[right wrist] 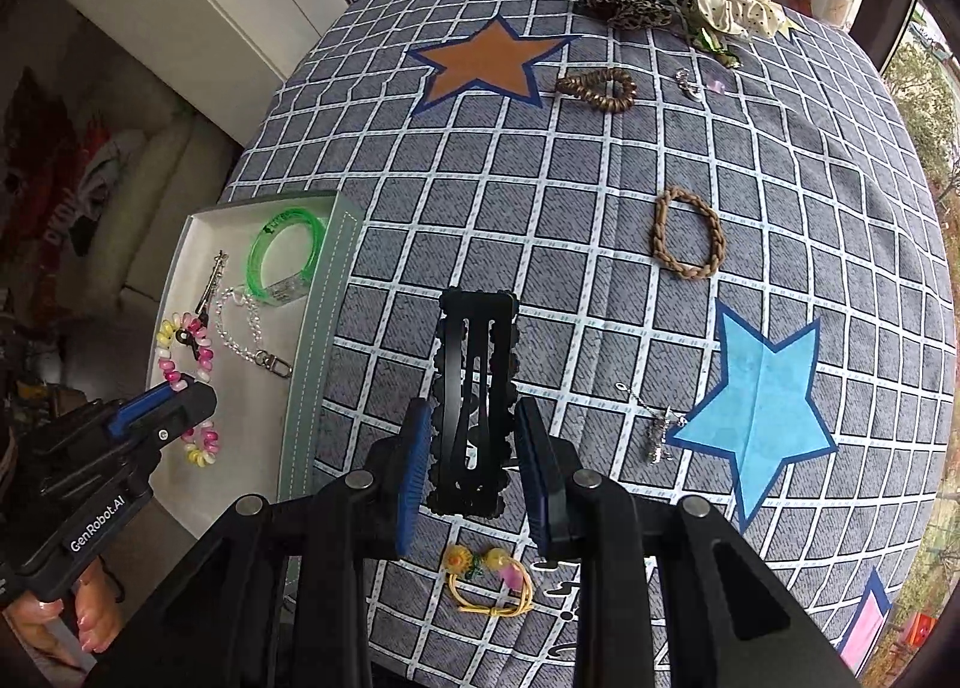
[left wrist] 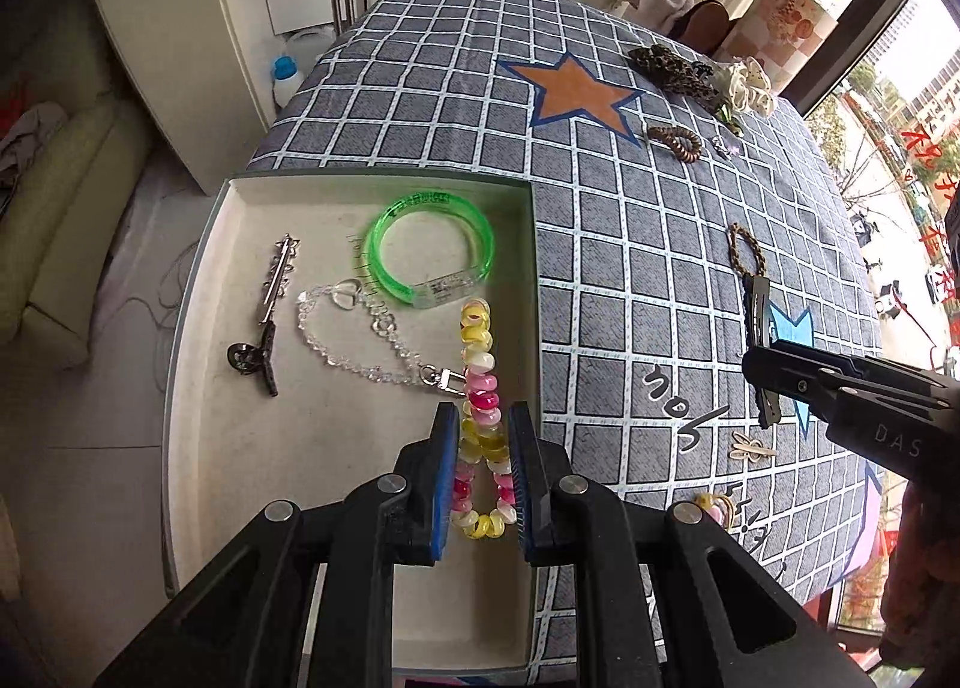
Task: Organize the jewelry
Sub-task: 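Carry the snap clip to the tray with right tool while left tool carries bead bracelet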
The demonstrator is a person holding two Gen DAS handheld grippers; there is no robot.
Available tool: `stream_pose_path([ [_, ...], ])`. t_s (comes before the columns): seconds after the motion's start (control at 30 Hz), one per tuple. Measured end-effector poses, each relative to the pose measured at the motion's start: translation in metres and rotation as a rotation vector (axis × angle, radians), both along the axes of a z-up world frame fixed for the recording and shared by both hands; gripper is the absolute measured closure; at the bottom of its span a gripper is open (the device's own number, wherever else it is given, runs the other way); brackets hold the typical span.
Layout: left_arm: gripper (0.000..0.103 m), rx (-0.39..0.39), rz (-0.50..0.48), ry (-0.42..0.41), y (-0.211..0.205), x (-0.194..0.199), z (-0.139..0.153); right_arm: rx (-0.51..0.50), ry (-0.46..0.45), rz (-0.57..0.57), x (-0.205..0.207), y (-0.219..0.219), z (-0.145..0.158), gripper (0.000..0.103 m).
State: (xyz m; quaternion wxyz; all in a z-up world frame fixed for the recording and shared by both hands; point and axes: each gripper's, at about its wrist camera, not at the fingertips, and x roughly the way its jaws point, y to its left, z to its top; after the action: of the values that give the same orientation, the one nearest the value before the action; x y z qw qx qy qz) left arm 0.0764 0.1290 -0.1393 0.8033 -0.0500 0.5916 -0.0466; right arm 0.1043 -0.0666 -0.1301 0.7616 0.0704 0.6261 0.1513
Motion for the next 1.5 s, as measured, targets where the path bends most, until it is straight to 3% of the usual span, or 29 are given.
stream_pose_path([
  [0.37, 0.079, 0.036, 0.165, 0.052, 0.075, -0.023, -0.029, 0.04, -0.009, 0.211, 0.006, 0.099, 0.004, 0.072],
  [0.77, 0.079, 0.055, 0.234, 0.103, 0.1, -0.027, -0.065, 0.054, 0.084, 0.352, -0.003, 0.171, -0.035, 0.072],
  [1.03, 0.079, 0.06, 0.24, 0.107, 0.102, -0.021, -0.075, 0.024, 0.148, 0.389, -0.008, 0.185, -0.064, 0.072],
  [1.5, 0.078, 0.121, 0.2, 0.081, 0.093, -0.003, -0.076, -0.018, 0.109, 0.357, 0.018, 0.183, -0.063, 0.071],
])
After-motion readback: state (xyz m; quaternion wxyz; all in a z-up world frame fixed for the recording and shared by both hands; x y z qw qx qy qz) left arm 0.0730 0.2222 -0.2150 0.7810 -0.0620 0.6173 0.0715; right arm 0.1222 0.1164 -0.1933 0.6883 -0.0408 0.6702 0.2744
